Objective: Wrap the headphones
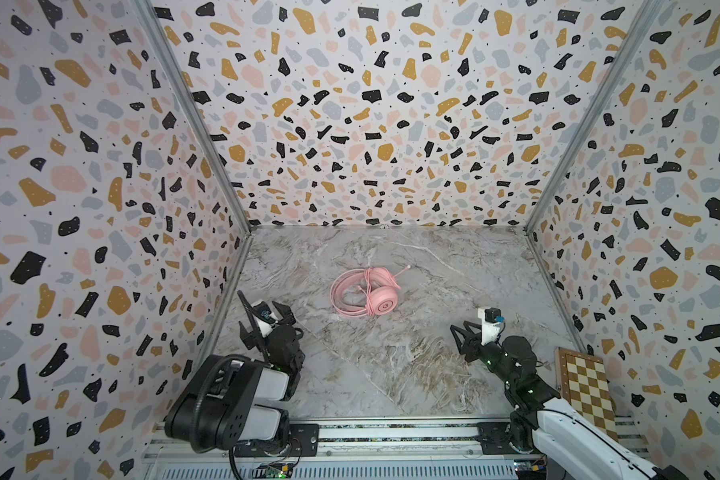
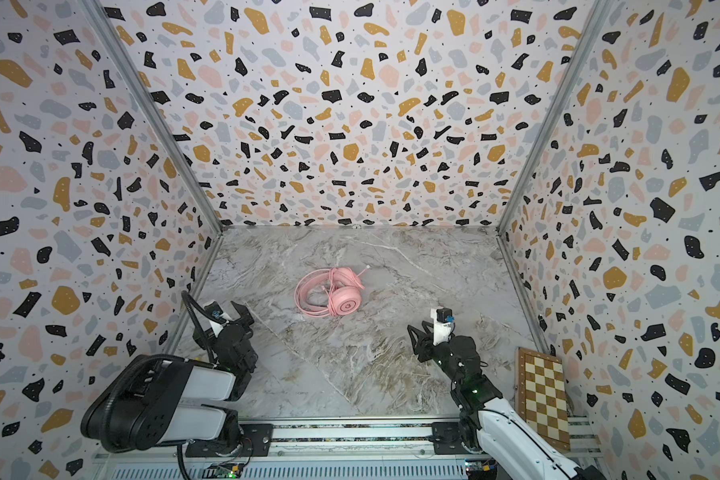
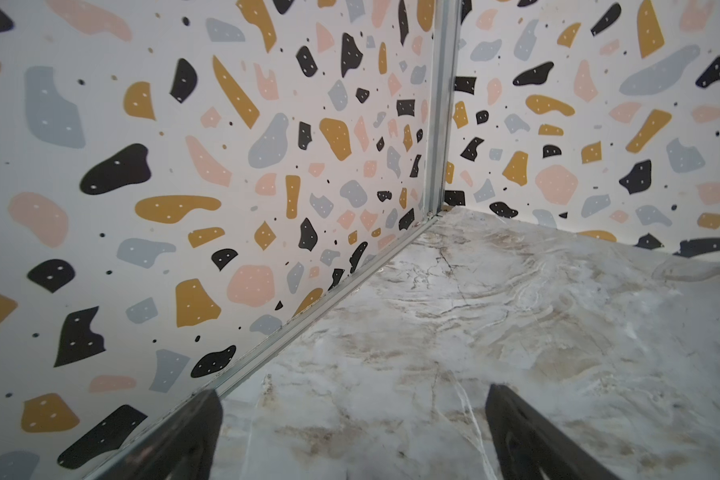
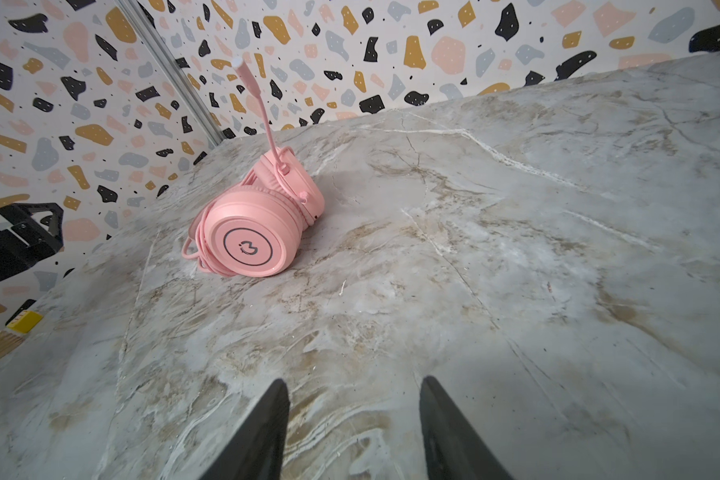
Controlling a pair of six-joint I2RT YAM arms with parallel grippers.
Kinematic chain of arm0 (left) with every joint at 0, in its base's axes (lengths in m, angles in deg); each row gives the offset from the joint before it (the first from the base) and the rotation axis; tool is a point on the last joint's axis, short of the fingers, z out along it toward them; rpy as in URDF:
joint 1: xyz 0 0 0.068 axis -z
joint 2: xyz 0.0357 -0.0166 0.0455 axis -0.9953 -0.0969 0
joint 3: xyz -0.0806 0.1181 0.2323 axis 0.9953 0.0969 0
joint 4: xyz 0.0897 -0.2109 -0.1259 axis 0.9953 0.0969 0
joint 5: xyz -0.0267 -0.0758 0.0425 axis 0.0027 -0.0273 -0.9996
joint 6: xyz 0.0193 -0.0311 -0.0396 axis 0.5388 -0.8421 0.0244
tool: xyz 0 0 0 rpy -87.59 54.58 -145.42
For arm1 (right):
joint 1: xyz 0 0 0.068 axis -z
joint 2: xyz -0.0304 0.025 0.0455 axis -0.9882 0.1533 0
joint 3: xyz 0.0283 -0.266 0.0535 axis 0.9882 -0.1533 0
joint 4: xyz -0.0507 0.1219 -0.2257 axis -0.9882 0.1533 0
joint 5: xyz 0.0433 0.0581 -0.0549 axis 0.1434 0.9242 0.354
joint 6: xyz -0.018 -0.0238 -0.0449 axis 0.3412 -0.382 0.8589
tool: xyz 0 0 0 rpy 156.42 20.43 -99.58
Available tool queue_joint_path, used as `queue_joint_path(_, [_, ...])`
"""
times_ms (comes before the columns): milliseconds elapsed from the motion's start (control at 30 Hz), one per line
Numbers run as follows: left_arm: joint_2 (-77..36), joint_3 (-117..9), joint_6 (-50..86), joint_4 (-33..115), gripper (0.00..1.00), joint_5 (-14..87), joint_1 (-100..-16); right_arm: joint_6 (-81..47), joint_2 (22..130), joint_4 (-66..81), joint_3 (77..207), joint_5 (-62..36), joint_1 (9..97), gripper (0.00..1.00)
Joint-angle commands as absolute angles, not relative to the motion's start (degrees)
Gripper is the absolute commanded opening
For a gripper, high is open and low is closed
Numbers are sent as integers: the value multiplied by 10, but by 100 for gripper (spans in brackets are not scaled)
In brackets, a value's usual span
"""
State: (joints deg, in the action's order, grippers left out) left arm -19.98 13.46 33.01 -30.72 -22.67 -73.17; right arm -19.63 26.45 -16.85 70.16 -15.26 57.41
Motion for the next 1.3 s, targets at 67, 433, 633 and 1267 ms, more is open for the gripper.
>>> queue_joint_path(67, [-212, 124, 352, -374, 100, -202, -736, -180, 304, -142, 805, -222, 602, 60])
queue_joint_path(433, [-233, 85, 330, -321, 100, -211, -753, -155, 471, -228, 890, -354, 717, 77])
queue_joint_path(633, [-233, 84, 330, -320, 100, -211, -753, -19, 546, -514, 766, -364, 729, 84])
queue_joint_path(1267, [-233, 84, 329, -318, 100, -208, -755, 37, 743, -693, 755, -254, 749, 99])
